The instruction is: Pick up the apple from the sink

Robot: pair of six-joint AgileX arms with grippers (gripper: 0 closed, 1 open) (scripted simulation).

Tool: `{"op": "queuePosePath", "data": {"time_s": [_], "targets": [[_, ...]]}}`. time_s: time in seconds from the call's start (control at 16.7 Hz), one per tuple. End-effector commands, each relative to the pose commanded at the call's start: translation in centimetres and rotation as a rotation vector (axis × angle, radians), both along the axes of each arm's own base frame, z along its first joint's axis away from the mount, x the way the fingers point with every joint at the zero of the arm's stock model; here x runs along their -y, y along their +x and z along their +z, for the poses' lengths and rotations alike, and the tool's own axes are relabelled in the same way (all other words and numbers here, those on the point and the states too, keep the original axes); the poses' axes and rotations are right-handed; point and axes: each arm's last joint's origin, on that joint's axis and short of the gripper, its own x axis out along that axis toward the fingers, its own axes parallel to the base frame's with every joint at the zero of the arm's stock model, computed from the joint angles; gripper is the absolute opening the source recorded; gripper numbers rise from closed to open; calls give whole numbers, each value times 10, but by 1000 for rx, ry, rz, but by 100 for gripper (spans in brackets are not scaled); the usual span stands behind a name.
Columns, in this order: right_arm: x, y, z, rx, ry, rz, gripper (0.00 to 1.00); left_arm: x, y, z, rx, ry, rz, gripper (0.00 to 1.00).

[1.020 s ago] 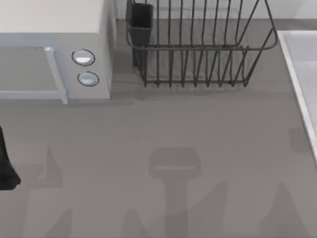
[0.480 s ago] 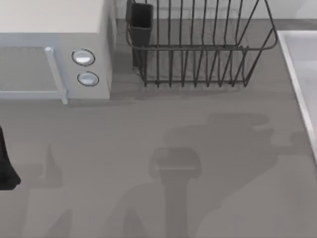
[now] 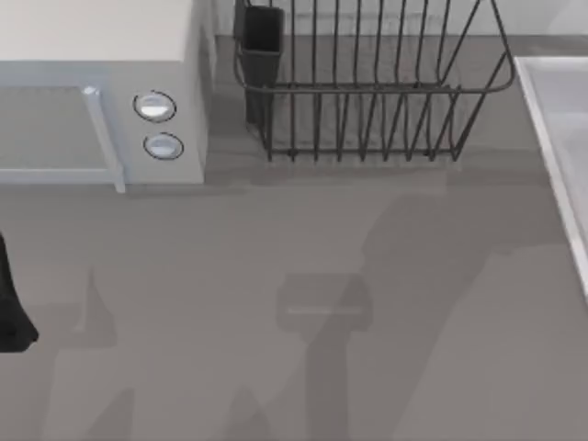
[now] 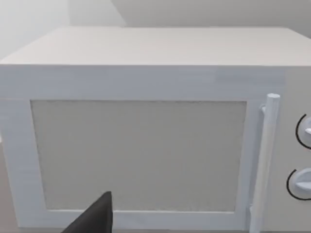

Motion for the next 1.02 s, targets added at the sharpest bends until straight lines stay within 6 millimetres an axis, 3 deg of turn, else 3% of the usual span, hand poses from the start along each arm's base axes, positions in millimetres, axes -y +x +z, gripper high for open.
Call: {"op": "queuePosePath", "data": {"time_s": [0.18, 0.6, 0.78, 1.02], "targets": [[5, 9, -15, -48, 12, 0, 100, 0, 0, 0, 0, 0, 0, 100], [3, 10, -22, -53, 13, 4, 100, 0, 0, 0, 0, 0, 0, 100], [5, 14, -57, -56, 13, 3, 100, 0, 0, 0, 0, 0, 0, 100], [7, 16, -125, -33, 8, 1, 100, 0, 0, 0, 0, 0, 0, 100]]}}
